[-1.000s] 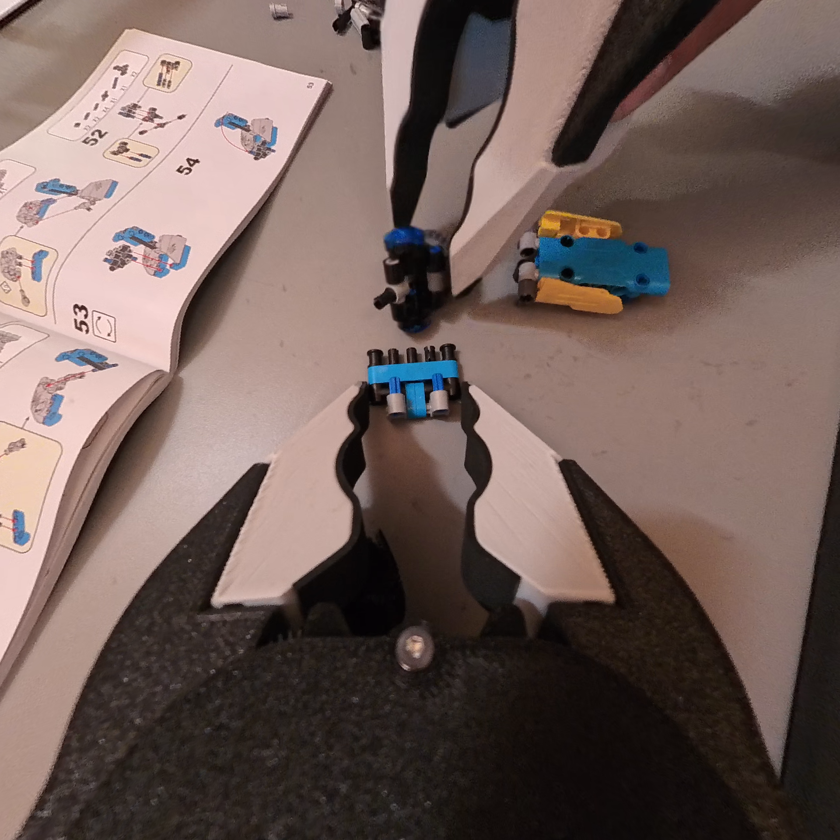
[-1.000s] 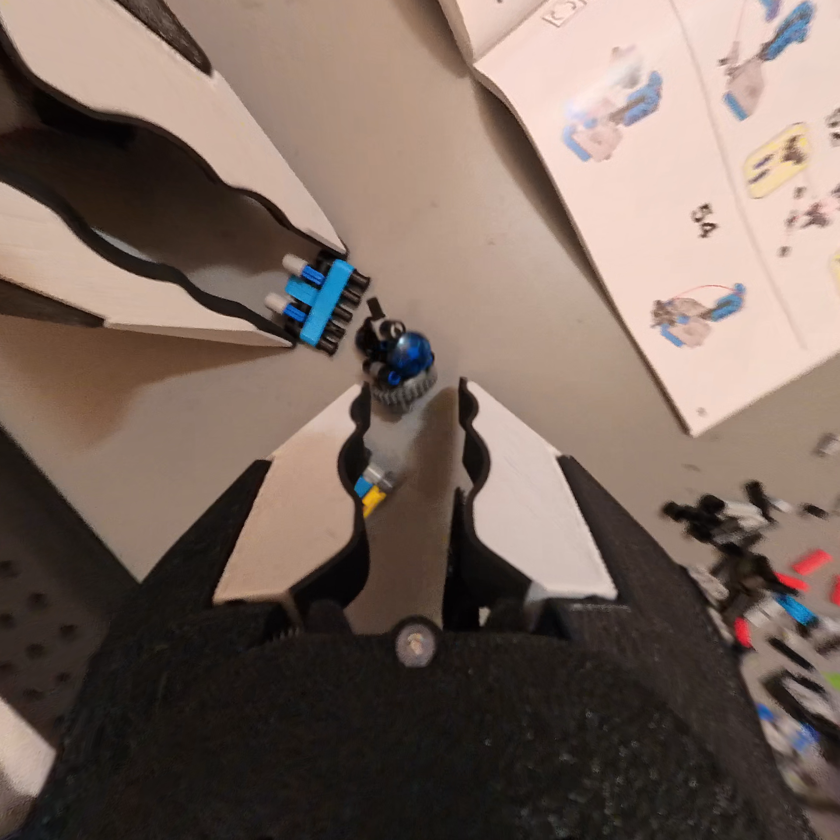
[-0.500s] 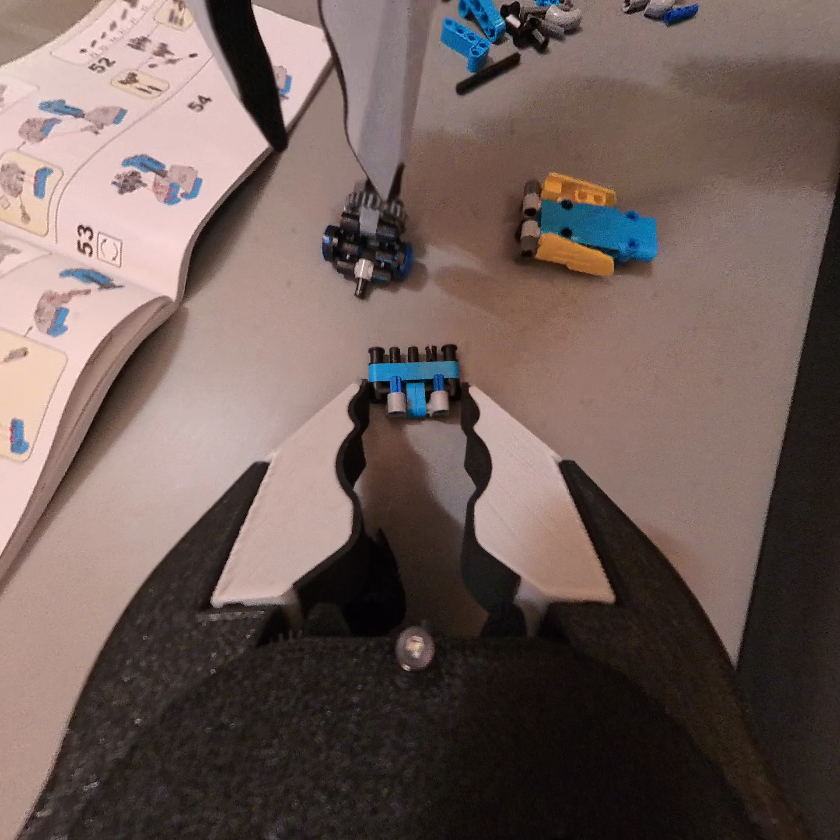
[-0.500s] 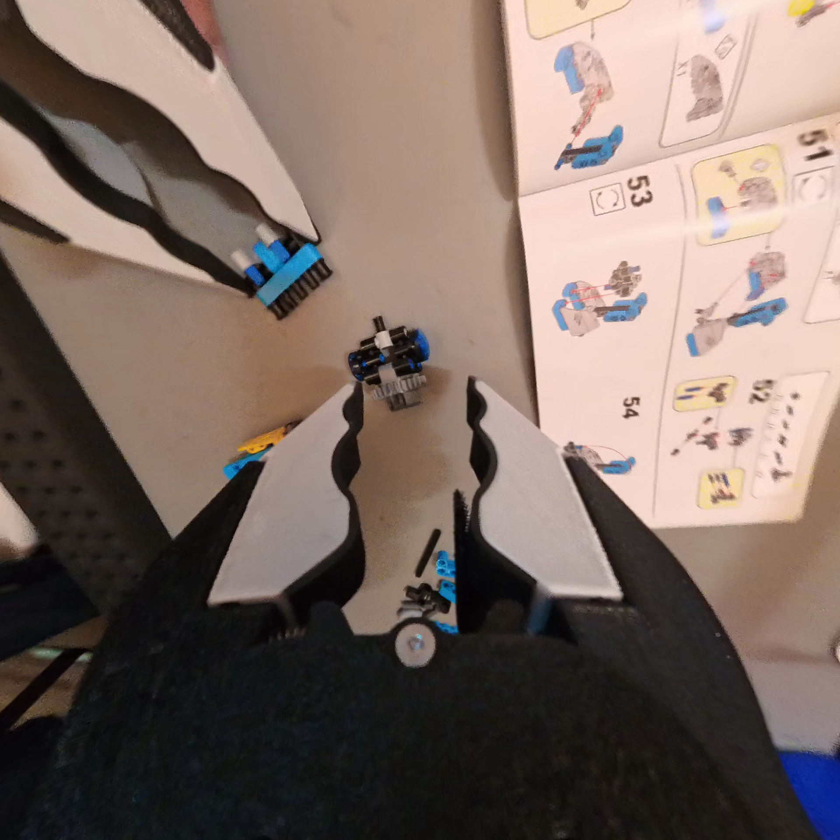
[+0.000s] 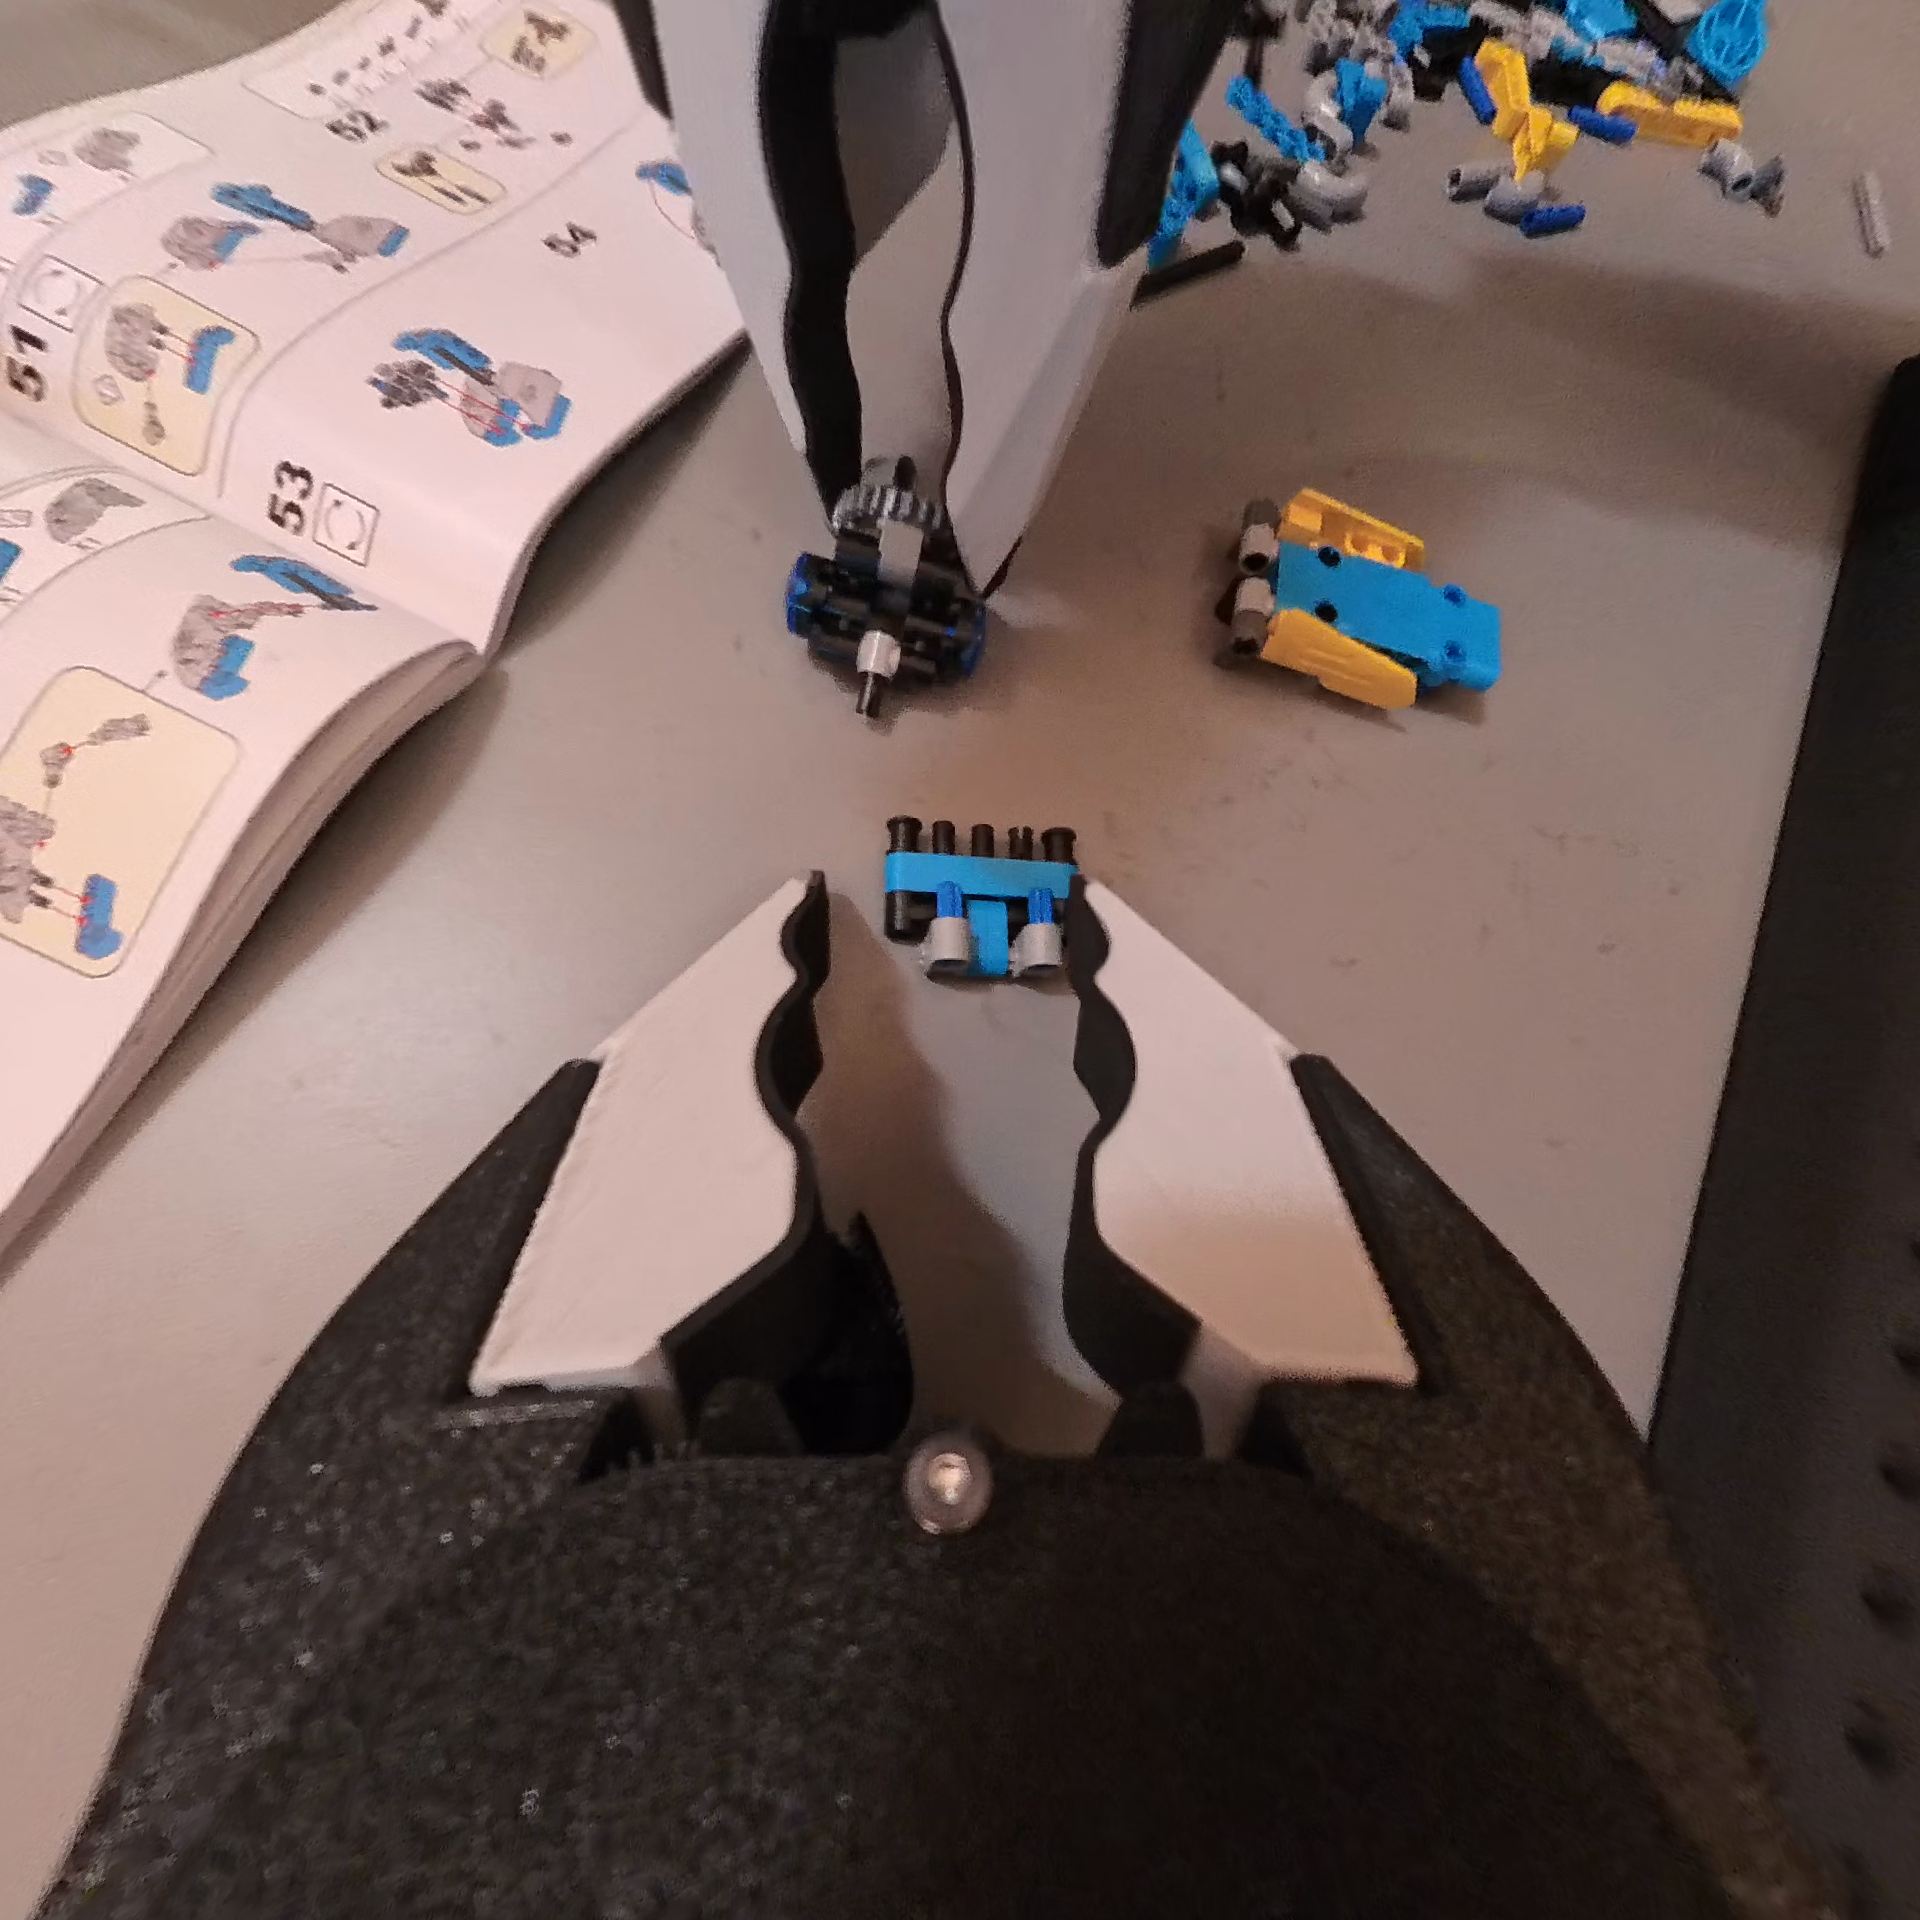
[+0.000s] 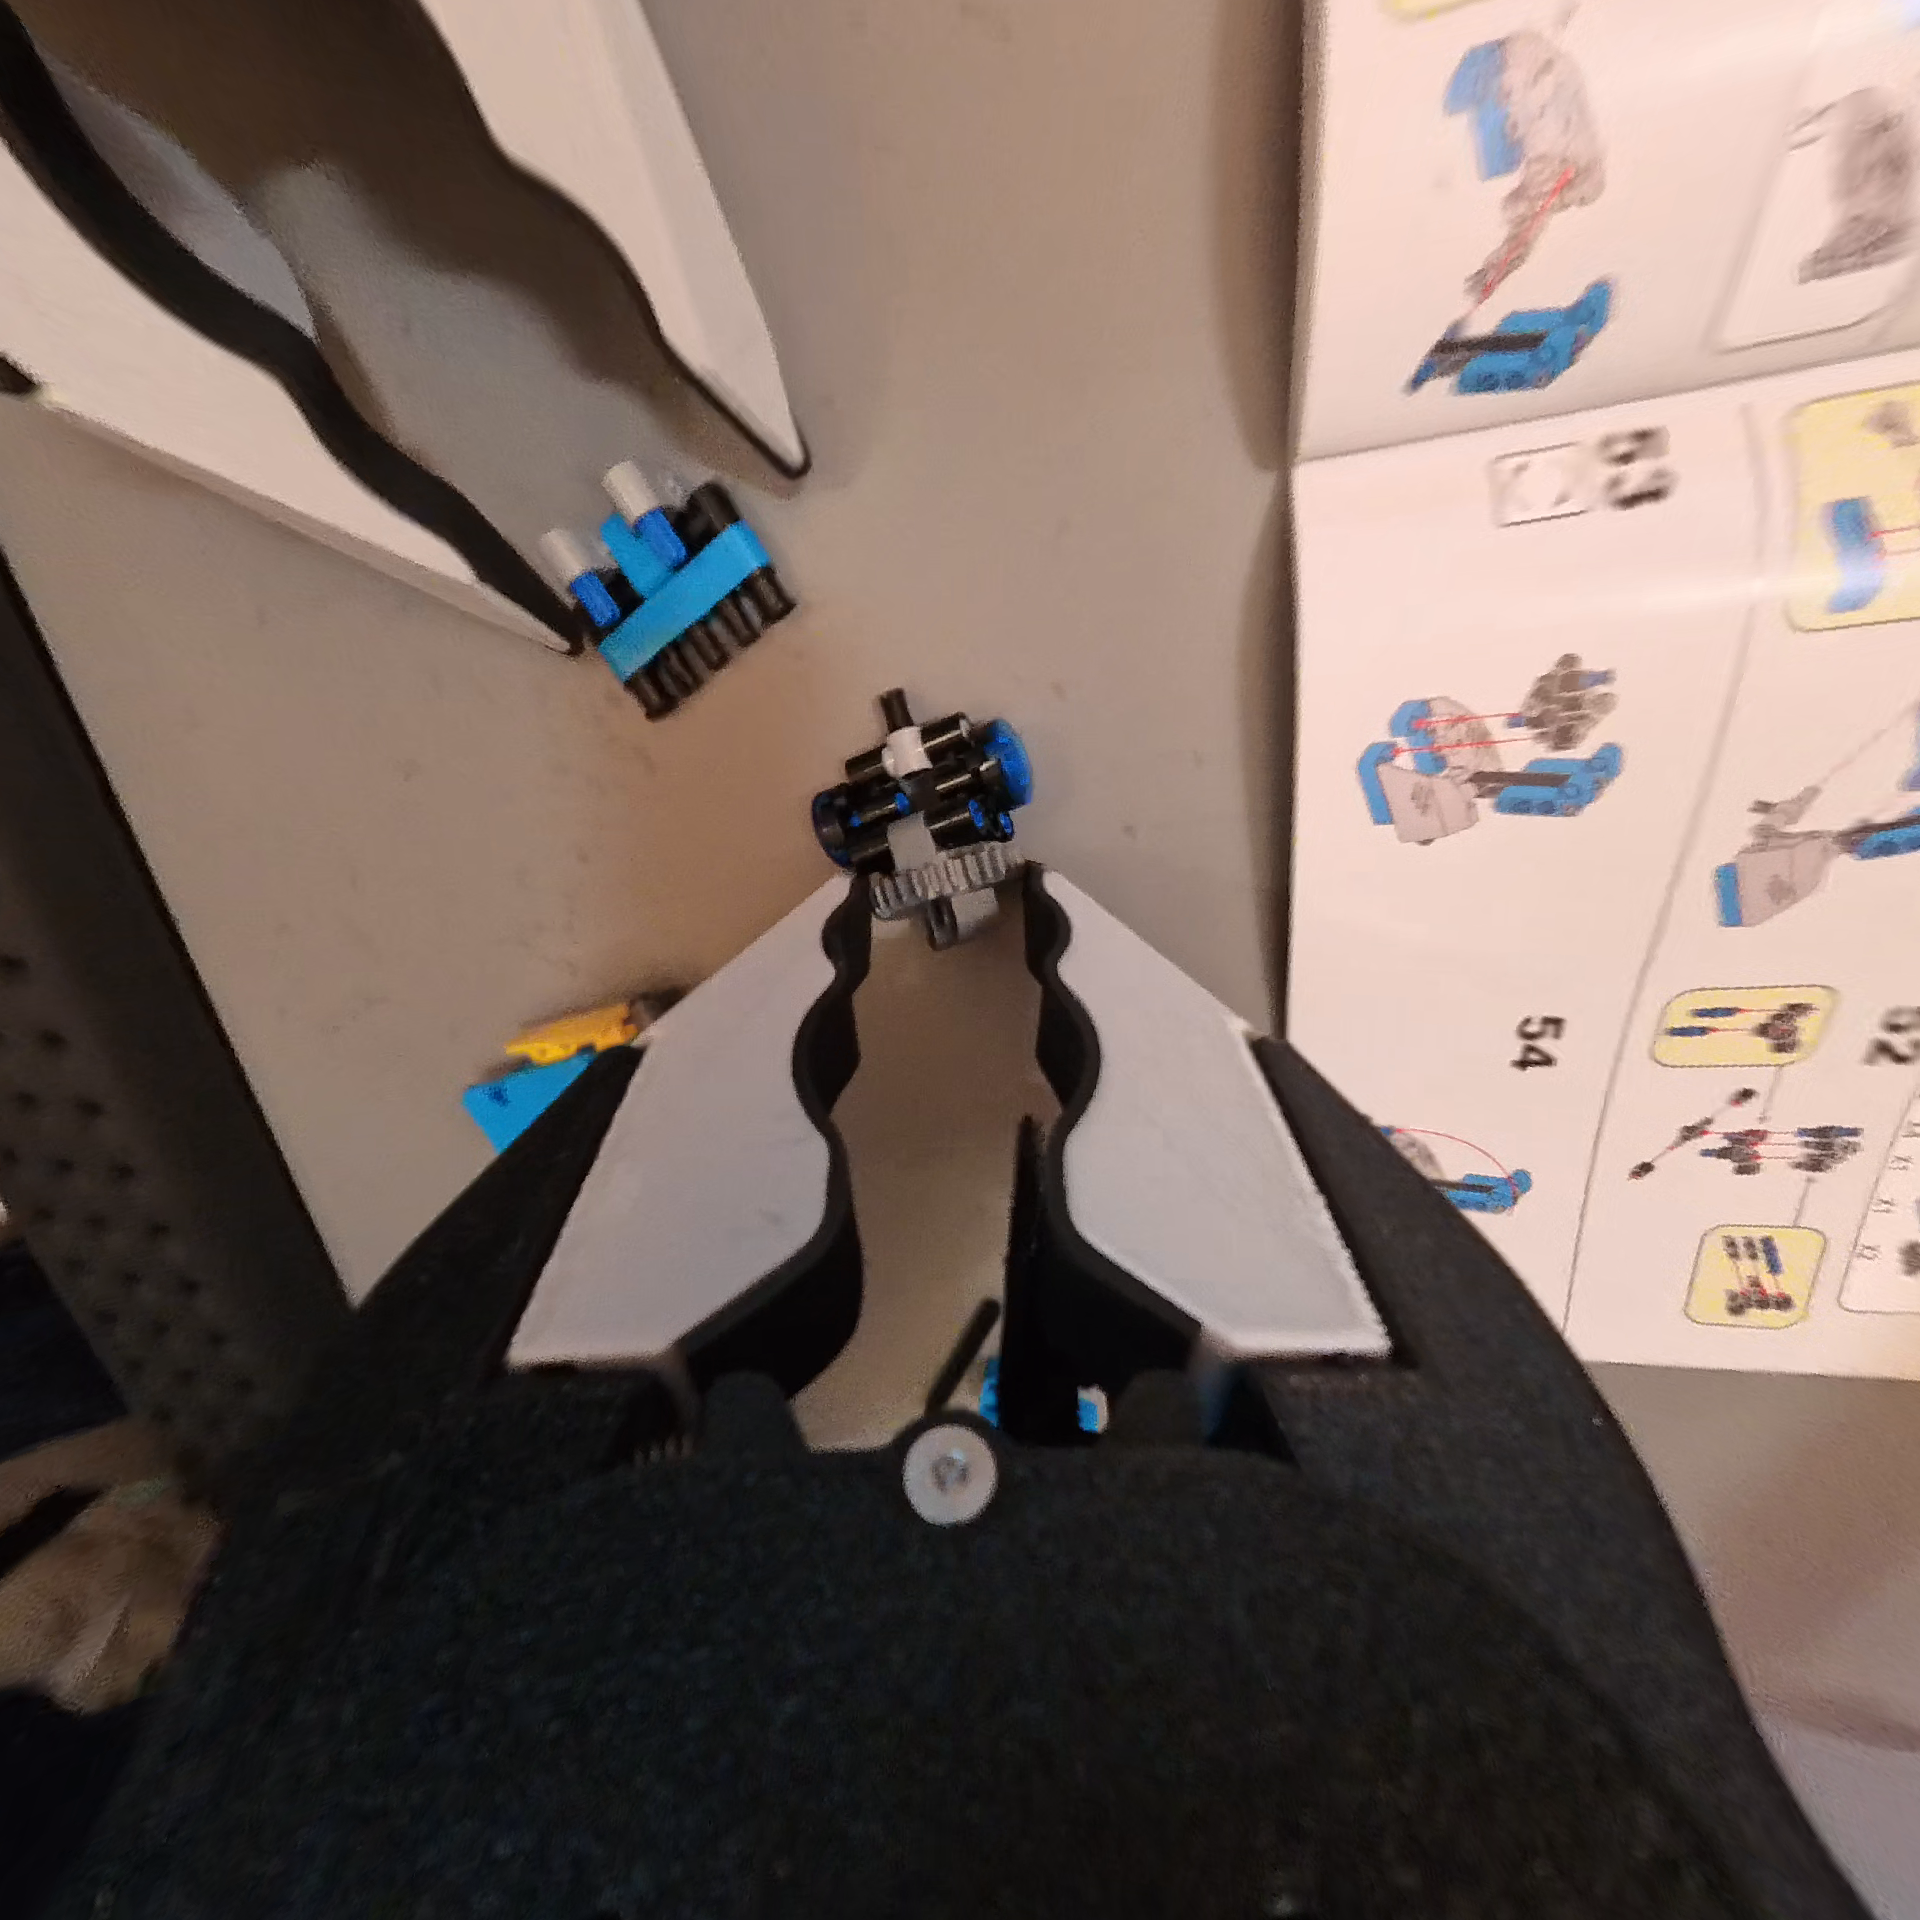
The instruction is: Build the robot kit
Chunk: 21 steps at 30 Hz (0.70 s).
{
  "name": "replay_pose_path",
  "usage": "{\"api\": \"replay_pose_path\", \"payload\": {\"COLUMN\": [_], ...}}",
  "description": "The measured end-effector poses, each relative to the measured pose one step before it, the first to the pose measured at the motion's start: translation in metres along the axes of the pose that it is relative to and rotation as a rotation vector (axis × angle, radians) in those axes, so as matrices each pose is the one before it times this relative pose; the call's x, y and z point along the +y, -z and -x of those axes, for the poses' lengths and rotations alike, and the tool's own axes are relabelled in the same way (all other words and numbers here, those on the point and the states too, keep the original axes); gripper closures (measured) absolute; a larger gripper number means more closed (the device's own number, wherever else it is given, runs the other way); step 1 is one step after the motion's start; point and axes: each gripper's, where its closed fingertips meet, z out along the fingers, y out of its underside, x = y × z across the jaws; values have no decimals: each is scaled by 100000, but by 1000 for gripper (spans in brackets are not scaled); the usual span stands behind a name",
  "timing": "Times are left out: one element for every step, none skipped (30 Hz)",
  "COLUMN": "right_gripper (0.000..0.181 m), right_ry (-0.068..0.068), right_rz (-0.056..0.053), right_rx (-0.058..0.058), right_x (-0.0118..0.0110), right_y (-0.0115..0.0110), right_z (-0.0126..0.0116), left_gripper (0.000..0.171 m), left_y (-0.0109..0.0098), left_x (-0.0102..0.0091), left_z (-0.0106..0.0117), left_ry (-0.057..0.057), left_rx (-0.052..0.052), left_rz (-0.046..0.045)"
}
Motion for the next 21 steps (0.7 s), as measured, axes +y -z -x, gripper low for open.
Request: {"api": "replay_pose_path", "payload": {"right_gripper": [152,152,152,152,152,152,152,152,152,152,152,153,153,153,153,153,153,153,153,153,153], "right_ry": [-845,-1462,-1349,137,1724,3493,4734,3603,1361,-1173,-3044,-4019,-5545,-5829,-3542,-2627,-1118,120,180,513,365], "right_rz": [-7050,-10367,-12060,-11698,-10414,-9648,-9033,-5093,-2020,-2957,-5443,-4962,-2407,-2134,-2630,-1140,-647,-170,331,407,1830], "right_rx": [1937,-772,-1618,198,1435,2046,3165,4315,3034,-1251,-1211,-786,-3894,-3844,-2268,-1578,-175,671,1011,1036,-302], "right_x": [-766,-1249,-1493,-1391,-1116,-961,-814,-253,143,-3,-373,-282,99,112,91,237,170,119,149,153,385], "right_y": [402,552,595,533,360,241,148,-42,-110,-138,0,150,86,63,52,-31,4,18,18,39,11], "right_z": [-165,305,550,446,472,582,556,259,221,616,409,84,260,158,103,139,37,30,-24,-20,175], "left_gripper": [126,127,128,130,130,130,129,128,129,133,151,160,159,157,156,155,154,154,154,154,155], "left_y": [295,367,392,434,512,576,554,461,324,230,130,45,-20,-69,-63,-62,-67,-83,-94,-120,-137], "left_x": [-475,-556,-578,-675,-948,-1149,-1134,-957,-606,-288,-31,145,219,173,152,216,186,114,92,155,262], "left_z": [212,278,188,-101,-487,-660,-486,-280,-90,29,133,61,-102,-97,-64,-71,-45,-28,-10,-30,-213], "left_ry": [1776,2796,3784,4819,6146,7010,6822,5656,3667,900,-1996,-3690,-3292,-1996,-1332,-1532,-1969,-1499,-333,-123,-2108], "left_rx": [-357,-53,1154,3632,6720,8097,6938,5153,3142,1050,-1017,-1540,-529,-241,-97,133,-159,-57,390,1092,2018], "left_rz": [-2897,-3303,-3455,-4120,-5739,-6877,-6787,-5691,-3535,-1511,-33,1323,2037,1750,1685,2109,1689,1004,997,1881,3603]}}
